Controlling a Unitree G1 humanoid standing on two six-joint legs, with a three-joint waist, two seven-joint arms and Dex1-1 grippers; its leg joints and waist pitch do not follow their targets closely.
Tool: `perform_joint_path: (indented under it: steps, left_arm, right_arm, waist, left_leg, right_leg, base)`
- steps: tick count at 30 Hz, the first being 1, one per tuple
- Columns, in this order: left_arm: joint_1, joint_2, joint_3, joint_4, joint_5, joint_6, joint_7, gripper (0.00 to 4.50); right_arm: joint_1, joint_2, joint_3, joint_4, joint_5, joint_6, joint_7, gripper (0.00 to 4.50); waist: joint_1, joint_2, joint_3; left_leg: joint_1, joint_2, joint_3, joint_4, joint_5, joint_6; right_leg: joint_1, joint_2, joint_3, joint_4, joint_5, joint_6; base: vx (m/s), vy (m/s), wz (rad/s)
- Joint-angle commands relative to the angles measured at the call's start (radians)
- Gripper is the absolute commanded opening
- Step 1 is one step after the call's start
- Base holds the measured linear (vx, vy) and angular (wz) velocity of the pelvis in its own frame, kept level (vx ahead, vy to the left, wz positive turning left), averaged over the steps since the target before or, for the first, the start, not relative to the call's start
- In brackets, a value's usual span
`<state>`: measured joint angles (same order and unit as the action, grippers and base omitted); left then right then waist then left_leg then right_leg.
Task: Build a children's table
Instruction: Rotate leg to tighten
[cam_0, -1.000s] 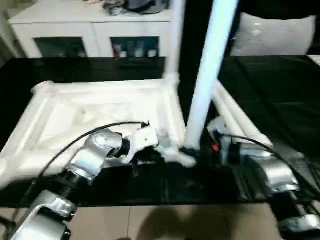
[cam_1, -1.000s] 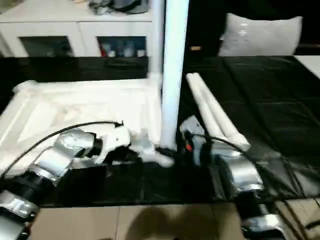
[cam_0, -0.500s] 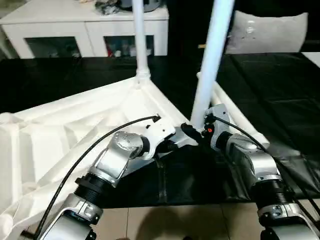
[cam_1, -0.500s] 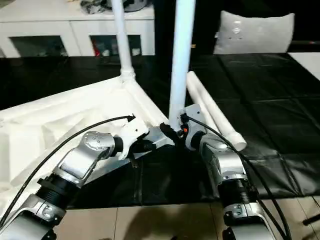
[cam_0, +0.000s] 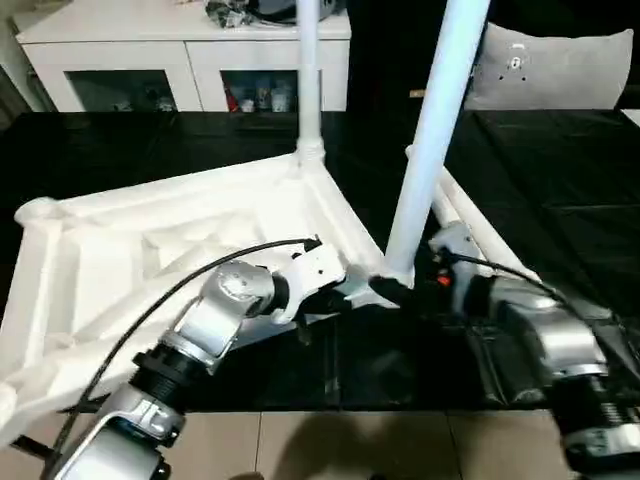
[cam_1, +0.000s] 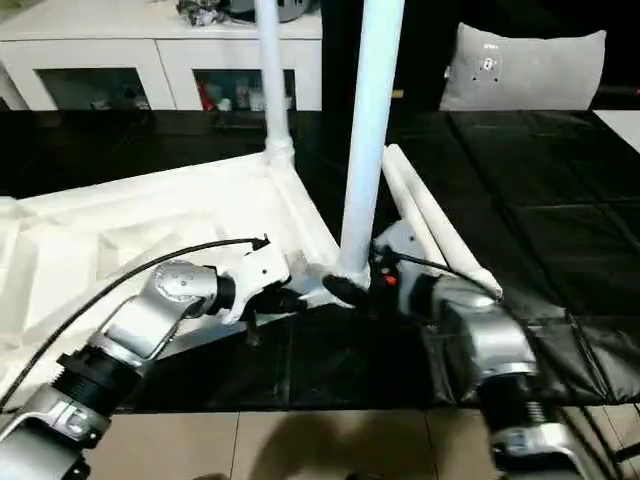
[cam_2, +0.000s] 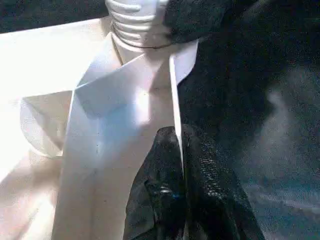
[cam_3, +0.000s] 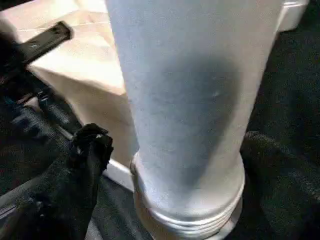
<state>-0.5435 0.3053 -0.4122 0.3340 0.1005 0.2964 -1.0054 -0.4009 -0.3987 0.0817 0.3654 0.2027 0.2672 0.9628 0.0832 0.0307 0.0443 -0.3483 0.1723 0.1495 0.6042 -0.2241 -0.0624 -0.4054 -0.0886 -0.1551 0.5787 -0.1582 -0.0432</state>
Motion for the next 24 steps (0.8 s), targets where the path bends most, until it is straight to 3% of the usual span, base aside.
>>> perform_joint_path:
  steps: [1,7,13,24]
  left_arm:
    - [-0.010,0.013,-0.039,0.004,0.000,-0.042,-0.064,0.00]
    - [-0.012,0.082,-0.093,0.011,-0.008,-0.129,-0.225,0.00]
    - [-0.021,0.105,-0.114,0.025,-0.006,-0.183,-0.280,0.00]
    - [-0.027,0.120,-0.126,0.059,0.001,-0.254,-0.321,0.00]
  right_arm:
    - [-0.001,-0.015,0.006,-0.018,0.008,-0.018,0.036,4.42]
    - [0.003,-0.096,0.053,-0.034,-0.003,-0.102,0.192,4.42]
    - [0.008,-0.116,0.075,-0.039,0.017,-0.111,0.282,4.42]
    - [0.023,-0.141,0.108,-0.054,0.043,-0.095,0.392,3.39]
  waist:
    - [0.000,-0.013,-0.067]
    - [0.012,-0.011,-0.068]
    - [0.018,-0.016,-0.068]
    - [0.028,-0.017,-0.071]
  left_leg:
    - [-0.010,0.054,-0.008,-0.062,-0.057,0.119]
    - [-0.008,0.061,-0.009,-0.062,-0.054,0.126]
    - [-0.010,0.060,-0.008,-0.063,-0.058,0.121]
    - [-0.009,0.061,-0.007,-0.061,-0.044,0.119]
  right_leg:
    - [0.073,-0.077,0.068,-0.073,-0.302,-0.111]
    - [0.071,-0.078,0.070,-0.065,-0.259,-0.135]
    - [0.074,-0.080,0.070,-0.065,-0.280,-0.136]
    - [0.073,-0.080,0.070,-0.063,-0.277,-0.129]
  base:
    - [0.000,0.000,0.00]
    - [0.000,0.000,0.00]
    - [0.000,0.000,0.00]
    - [0.000,0.000,0.00]
